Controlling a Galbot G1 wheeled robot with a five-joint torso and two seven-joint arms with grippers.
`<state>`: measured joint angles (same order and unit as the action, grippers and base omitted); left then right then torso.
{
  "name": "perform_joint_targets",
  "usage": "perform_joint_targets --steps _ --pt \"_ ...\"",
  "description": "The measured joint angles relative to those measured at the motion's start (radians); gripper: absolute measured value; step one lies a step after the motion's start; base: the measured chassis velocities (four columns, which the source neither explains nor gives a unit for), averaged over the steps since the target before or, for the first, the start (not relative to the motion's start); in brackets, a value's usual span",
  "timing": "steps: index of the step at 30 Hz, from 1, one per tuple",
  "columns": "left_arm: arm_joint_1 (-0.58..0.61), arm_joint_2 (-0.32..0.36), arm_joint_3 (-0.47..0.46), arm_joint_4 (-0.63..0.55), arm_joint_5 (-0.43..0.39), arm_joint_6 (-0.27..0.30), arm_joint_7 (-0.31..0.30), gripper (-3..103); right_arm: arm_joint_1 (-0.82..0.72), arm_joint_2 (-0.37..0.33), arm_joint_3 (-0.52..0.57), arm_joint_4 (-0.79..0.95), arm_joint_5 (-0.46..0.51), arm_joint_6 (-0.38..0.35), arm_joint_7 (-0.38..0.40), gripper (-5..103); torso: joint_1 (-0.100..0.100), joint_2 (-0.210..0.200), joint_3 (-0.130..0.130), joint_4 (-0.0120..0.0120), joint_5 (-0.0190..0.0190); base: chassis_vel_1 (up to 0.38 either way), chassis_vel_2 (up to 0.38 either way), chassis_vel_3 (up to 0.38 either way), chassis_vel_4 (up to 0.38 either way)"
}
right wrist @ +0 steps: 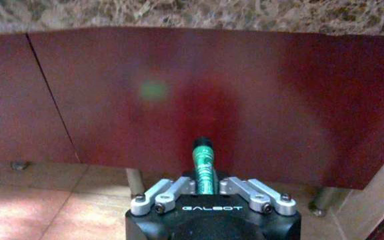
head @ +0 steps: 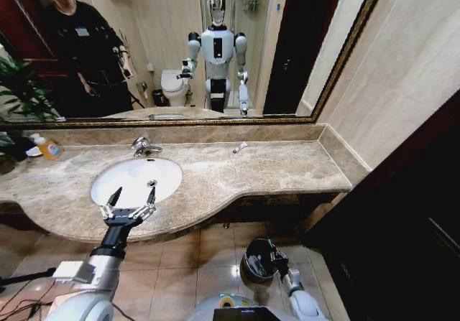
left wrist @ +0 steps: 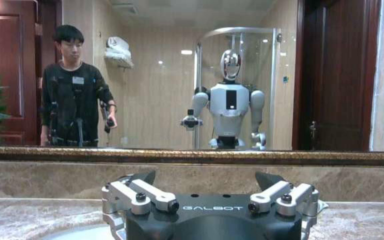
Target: Pick up the trash from the sink and place it in the trash bin.
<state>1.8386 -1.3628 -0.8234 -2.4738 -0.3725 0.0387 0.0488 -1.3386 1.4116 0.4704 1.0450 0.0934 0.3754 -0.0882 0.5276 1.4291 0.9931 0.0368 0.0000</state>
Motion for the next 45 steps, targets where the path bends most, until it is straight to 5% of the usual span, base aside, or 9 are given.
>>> perform_joint_targets --steps 3,11,15,18,20,21,24,36,45 --pt "0.0 0.0 0.0 0.0 0.0 0.0 0.0 100 0.01 0.009 -0.003 -0.024 -0.01 0.024 0.017 16 0.0 0.0 0.0 0.0001 -0.0001 0.0 0.0 0.0 0.0" --pt "0.0 0.0 0.0 0.0 0.0 0.0 0.0 100 -0.008 0.017 -0.005 0.004 -0.014 0.025 0.021 60 0.0 0.0 0.0 0.0 0.0 0.0 0.0 0.0 0.0" --pt "0.0 0.0 0.0 0.0 0.0 0.0 0.0 100 -0.018 0.016 -0.005 0.019 -0.014 0.023 0.021 60 0.0 0.0 0.0 0.0 0.0 0.0 0.0 0.0 0.0" --pt "0.0 0.0 0.0 0.0 0.0 0.0 0.0 100 -0.033 0.013 -0.004 0.04 -0.014 0.021 0.021 82 0.0 0.0 0.0 0.0 0.0 0.0 0.0 0.0 0.0" --pt "0.0 0.0 0.0 0.0 0.0 0.0 0.0 100 -0.038 0.013 -0.003 0.047 -0.014 0.021 0.021 82 0.0 0.0 0.0 0.0 0.0 0.0 0.0 0.0 0.0" --pt "0.0 0.0 0.0 0.0 0.0 0.0 0.0 100 -0.045 0.012 -0.003 0.06 -0.016 0.021 0.023 92 0.0 0.0 0.0 0.0 0.0001 0.0 0.0 0.0 0.0" --pt "0.0 0.0 0.0 0.0 0.0 0.0 0.0 100 -0.067 0.009 -0.003 0.111 -0.016 0.01 0.034 99 0.0 0.0 0.0 0.0001 0.0 0.0 0.0 0.0 0.0" --pt "0.0 0.0 0.0 0.0 0.0 0.0 0.0 100 -0.401 -0.072 0.023 0.739 0.078 -0.137 0.071 100 0.0 0.0 0.0 -0.0002 -0.0001 0.0 0.0 0.0 0.0" --pt "0.0 0.0 0.0 0.0 0.0 0.0 0.0 100 -0.392 -0.058 0.029 1.029 0.079 -0.285 0.113 100 0.0 0.0 0.0 -0.0002 0.0 0.0 0.0 0.0 0.0"
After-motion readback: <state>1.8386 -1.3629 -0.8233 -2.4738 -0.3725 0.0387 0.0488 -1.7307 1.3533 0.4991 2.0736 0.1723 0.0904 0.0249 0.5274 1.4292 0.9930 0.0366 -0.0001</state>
